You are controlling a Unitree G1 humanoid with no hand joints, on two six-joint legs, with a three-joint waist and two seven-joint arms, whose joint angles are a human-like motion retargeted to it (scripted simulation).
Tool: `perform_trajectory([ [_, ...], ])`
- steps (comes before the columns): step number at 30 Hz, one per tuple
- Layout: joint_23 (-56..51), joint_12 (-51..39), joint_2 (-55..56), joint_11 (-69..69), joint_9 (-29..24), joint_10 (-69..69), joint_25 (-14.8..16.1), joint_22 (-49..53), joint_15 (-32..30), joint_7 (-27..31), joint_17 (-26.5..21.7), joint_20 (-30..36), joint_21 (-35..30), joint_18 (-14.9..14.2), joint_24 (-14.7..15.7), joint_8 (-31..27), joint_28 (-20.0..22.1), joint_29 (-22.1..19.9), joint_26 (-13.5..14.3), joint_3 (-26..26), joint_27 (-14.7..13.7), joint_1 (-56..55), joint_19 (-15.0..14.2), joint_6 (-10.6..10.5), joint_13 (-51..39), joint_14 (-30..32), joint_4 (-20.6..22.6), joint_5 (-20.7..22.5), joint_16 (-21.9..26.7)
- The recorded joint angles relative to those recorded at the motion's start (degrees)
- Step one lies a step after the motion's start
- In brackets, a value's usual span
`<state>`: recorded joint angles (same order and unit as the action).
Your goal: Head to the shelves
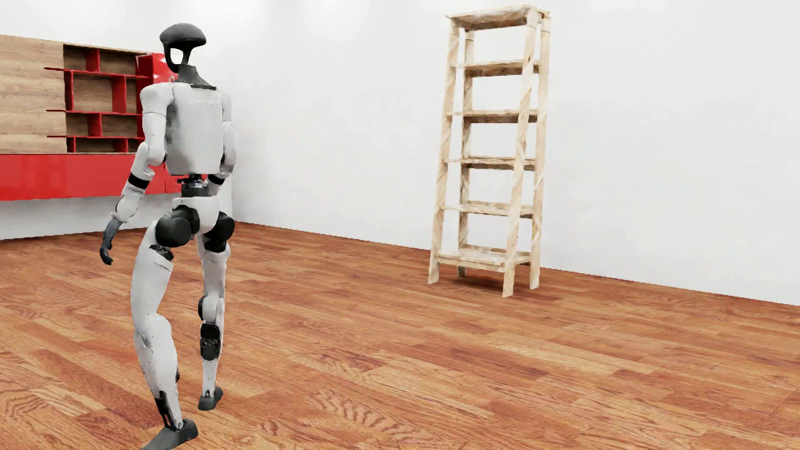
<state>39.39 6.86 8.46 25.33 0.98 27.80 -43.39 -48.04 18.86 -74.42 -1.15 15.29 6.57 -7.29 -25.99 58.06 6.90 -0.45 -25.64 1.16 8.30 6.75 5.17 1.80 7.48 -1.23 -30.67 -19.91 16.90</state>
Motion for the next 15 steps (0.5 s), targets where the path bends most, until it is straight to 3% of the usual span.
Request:
perform_trajectory([
  [1, 0.7, 1.3, 0.2, -1.5, -0.1, 3.9, -1.2, 0.8, 0.8, 0.1, 0.0, -2.3, -3.1, 0.5, 0.1, -3.1, 1.0, 1.4, 0.7, 0.7, -0.3, 1.6, 0.5, 0.0, -0.5, 4.5, -4.8, 4.1, 0.7],
  [2, 0.8, 2.8, 0.4, -2.4, -0.2, 8.7, -1.8, 2.3, 1.8, 3.8, -0.1, -3.2, -5.8, 4.4, 0.3, -6.4, 1.0, 2.8, 1.8, 1.1, -1.2, 1.8, 0.9, -0.2, -0.9, 9.1, -10.0, 8.0, 1.8],
  [3, 0.7, 4.0, 0.7, -2.4, -0.6, 13.3, -1.2, 3.3, 2.9, 13.6, -0.4, -3.7, -7.2, 9.7, 0.4, -10.4, 0.8, 4.2, 2.9, 0.7, -1.8, -0.8, 1.5, -0.7, -1.3, 11.4, -13.5, 11.4, 2.4],
  [4, 0.1, 4.6, 1.5, -1.3, -1.0, 18.0, 0.2, 3.8, 4.2, 31.5, -0.8, -4.0, -7.5, 10.2, 0.3, -15.6, 0.2, 4.9, 3.6, -0.7, -1.5, -7.4, 2.4, -1.0, -1.6, 9.1, -11.5, 14.0, 2.1],
  [5, -0.8, 4.7, 2.4, -0.2, -1.3, 22.8, 1.4, 3.9, 5.3, 49.2, -1.2, -4.3, -7.3, 8.2, -0.1, -20.4, -0.1, 4.0, 3.4, -1.9, -0.8, -13.8, 3.0, -1.1, -1.9, 4.2, -4.9, 15.9, 1.3],
  [6, -1.9, 4.3, 3.0, 0.0, -1.4, 27.8, 3.0, 4.1, 5.8, 62.5, -1.4, -4.6, -6.4, 6.0, -0.6, -24.3, -0.4, 2.2, 3.1, -2.5, 0.1, -18.7, 3.4, -1.1, -2.0, 0.5, 2.9, 17.5, 0.0],
  [8, -3.6, 3.6, 2.7, -2.1, -1.3, 37.4, 5.6, 5.5, 5.6, 79.4, -2.0, -3.8, -5.7, 2.1, -2.6, -30.8, -1.5, -0.8, 3.6, -2.7, 0.9, -26.3, 3.6, -1.2, -2.5, -2.6, 18.4, 20.7, -1.9],
  [9, -4.2, 3.7, 2.6, -2.8, -1.3, 40.8, 6.6, 7.0, 5.7, 82.8, -2.5, -3.1, -5.8, 1.6, -4.3, -34.1, -2.1, -1.2, 4.4, -2.7, 1.0, -29.7, 3.6, -1.3, -3.1, -3.8, 23.9, 21.9, -2.6],
  [10, -4.3, 4.4, 2.6, -3.1, -1.3, 42.6, 7.3, 9.3, 5.8, 83.0, -3.3, -3.5, -6.2, 2.8, -5.5, -37.6, -2.1, -1.1, 5.5, -3.0, 1.0, -33.6, 3.6, -1.4, -4.1, -5.2, 26.6, 23.1, -3.4],
  [12, -3.1, 7.0, 2.2, -3.6, -1.3, 39.6, 7.4, 14.8, 6.3, 76.7, -4.4, -5.9, -7.5, 8.5, -7.7, -45.7, -1.2, -1.7, 7.2, -4.0, 1.3, -41.2, 3.6, -1.7, -6.6, -7.6, 25.3, 26.3, -5.2],
  [13, -1.7, 8.5, 1.7, -3.7, -1.2, 34.6, 7.1, 17.3, 6.9, 73.8, -4.7, -7.2, -7.9, 9.0, -8.4, -49.6, -1.1, -2.0, 8.1, -4.6, 1.7, -44.0, 3.8, -1.8, -7.8, -8.5, 25.1, 27.8, -6.0],
  [15, 1.4, 10.2, -0.3, -3.9, -0.9, 17.3, 6.2, 19.5, 8.8, 72.0, -4.8, -8.3, -8.1, 5.9, -9.9, -56.0, -2.6, -3.2, 8.9, -5.5, 3.5, -47.2, 3.5, -1.7, -9.0, -7.0, 28.3, 29.7, -6.2],
])
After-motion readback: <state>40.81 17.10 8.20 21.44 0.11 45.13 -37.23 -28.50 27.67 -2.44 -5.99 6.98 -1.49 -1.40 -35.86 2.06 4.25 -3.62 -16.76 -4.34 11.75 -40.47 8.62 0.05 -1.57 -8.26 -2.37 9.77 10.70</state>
